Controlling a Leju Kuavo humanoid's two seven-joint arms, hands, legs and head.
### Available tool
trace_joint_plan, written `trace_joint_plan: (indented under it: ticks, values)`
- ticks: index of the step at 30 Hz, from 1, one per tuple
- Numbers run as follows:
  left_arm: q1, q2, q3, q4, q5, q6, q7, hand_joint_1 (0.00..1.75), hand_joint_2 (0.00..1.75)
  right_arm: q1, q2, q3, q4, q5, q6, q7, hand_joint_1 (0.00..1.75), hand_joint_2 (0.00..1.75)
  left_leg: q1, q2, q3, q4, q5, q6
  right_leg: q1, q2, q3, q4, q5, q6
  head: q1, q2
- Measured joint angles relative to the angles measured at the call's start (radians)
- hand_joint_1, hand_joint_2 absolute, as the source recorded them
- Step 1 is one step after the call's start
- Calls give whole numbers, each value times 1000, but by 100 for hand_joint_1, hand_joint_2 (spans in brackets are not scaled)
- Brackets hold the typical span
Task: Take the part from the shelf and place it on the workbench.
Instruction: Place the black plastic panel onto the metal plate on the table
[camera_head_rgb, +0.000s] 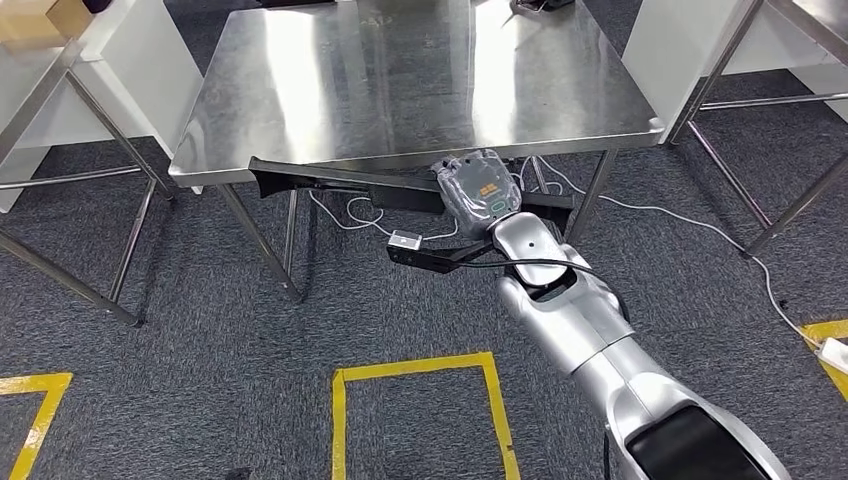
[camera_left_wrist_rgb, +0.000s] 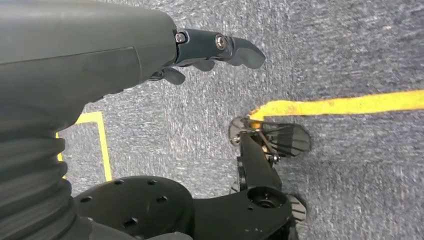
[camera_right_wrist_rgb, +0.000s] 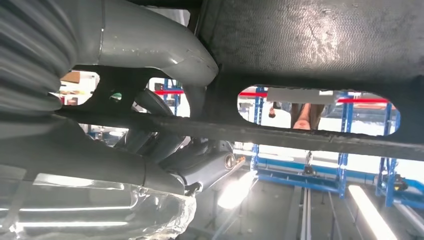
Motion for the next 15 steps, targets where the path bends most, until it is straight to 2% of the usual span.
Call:
trace_joint_plan:
  ticks: [2,3,4,5,7,8,9,10,13,14,15]
  values:
    - [0,0,1,0,-1,1,0,0,175,-2,-2,0,1,0,0,2,175,175,-6,10,-75,134,-49,8,12,-1,5,0,-6,-10,-1,0]
    - [0,0,1,0,-2,2,0,0,175,-2,-3,0,2,1,0,4,175,175,-10,10,-109,184,-58,14,19,-2,8,0,-10,-14,-1,0]
    - [1,0,2,0,-4,2,0,0,175,-1,-5,0,3,1,0,5,175,175,-16,10,-128,200,-49,23,26,-2,12,0,-14,-18,-1,0]
    - [2,0,2,0,-5,3,0,0,175,1,-6,0,5,2,0,6,175,175,-24,10,-129,181,-23,35,33,-2,18,0,-18,-22,-1,0]
    - [2,0,4,0,-8,3,0,0,175,0,-8,0,6,2,0,8,175,175,-45,11,-84,70,51,71,43,-2,35,-2,-29,-27,-1,0]
    - [1,1,4,0,-8,3,0,0,175,-1,-8,0,6,2,0,9,175,175,-56,16,-59,17,74,88,48,-2,43,-5,-33,-28,2,0]
    - [0,3,5,0,-8,2,0,0,175,-3,-9,-1,6,2,0,10,175,175,-65,19,-40,-20,85,101,48,-3,49,-10,-36,-26,3,0]
    - [-1,4,6,-1,-8,1,0,0,175,-3,-9,-1,7,3,0,10,175,175,-72,22,-29,-42,84,111,47,-4,54,-12,-35,-23,3,0]
    - [-2,5,7,-1,-9,0,-1,0,175,3,-11,-1,8,3,-1,9,175,175,-76,18,6,-90,85,123,48,-9,60,-4,-27,-2,3,0]
    - [-3,4,8,-1,-9,0,-1,0,175,3,-12,-1,9,3,-2,9,175,175,-74,16,21,-101,87,123,49,-9,51,13,-35,-1,4,0]
    - [-3,4,8,-2,-9,0,-2,0,175,1,-14,-1,9,3,-2,8,175,175,-71,13,32,-108,88,122,47,-9,29,51,-52,-5,4,0]
